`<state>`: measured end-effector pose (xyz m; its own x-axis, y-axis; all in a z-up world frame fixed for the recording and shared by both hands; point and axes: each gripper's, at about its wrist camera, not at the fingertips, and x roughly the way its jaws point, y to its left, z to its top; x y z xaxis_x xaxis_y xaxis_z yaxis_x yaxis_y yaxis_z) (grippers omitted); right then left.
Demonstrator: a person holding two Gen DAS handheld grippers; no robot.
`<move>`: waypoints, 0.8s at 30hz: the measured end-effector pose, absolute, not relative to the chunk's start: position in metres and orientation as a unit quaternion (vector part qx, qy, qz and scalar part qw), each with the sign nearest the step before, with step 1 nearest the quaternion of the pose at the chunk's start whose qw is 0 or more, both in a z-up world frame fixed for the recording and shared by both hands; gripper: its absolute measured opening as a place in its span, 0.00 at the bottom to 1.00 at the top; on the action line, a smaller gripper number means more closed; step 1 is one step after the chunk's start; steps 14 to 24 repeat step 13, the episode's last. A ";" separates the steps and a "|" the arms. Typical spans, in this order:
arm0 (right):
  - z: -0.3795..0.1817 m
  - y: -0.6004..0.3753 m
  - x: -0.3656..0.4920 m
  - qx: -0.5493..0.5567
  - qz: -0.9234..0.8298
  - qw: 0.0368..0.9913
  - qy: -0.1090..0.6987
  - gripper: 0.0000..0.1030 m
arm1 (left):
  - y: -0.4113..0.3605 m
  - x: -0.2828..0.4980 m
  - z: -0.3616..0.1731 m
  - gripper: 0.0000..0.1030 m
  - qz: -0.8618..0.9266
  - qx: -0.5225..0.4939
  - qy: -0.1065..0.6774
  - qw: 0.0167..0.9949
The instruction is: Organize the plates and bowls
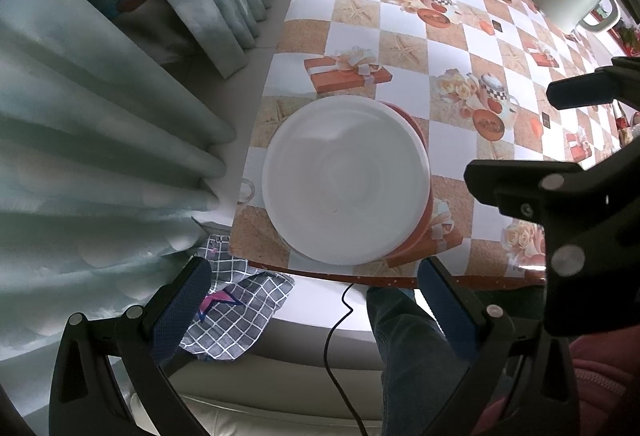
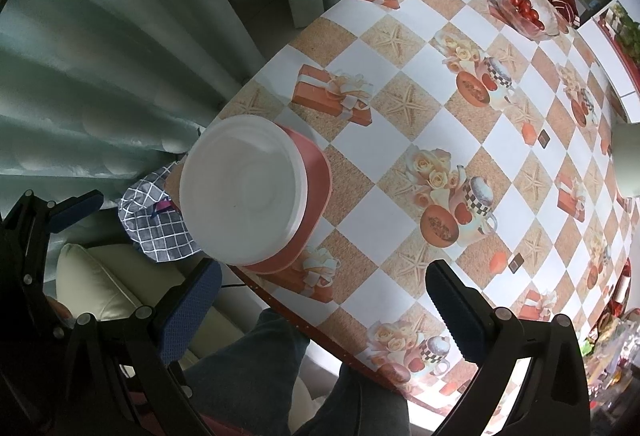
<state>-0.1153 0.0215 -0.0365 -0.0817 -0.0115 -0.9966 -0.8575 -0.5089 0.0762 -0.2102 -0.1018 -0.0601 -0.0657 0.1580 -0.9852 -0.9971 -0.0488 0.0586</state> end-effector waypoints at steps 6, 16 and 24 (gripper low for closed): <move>-0.037 0.024 -0.115 -0.590 0.637 0.328 0.372 1.00 | -0.100 -0.217 -0.062 1.00 0.564 -0.457 0.467 0.506; -0.037 0.027 -0.116 -0.584 0.645 0.318 0.377 1.00 | -0.100 -0.216 -0.051 1.00 0.569 -0.448 0.454 0.520; -0.037 0.027 -0.116 -0.584 0.645 0.318 0.377 1.00 | -0.100 -0.216 -0.051 1.00 0.569 -0.448 0.454 0.520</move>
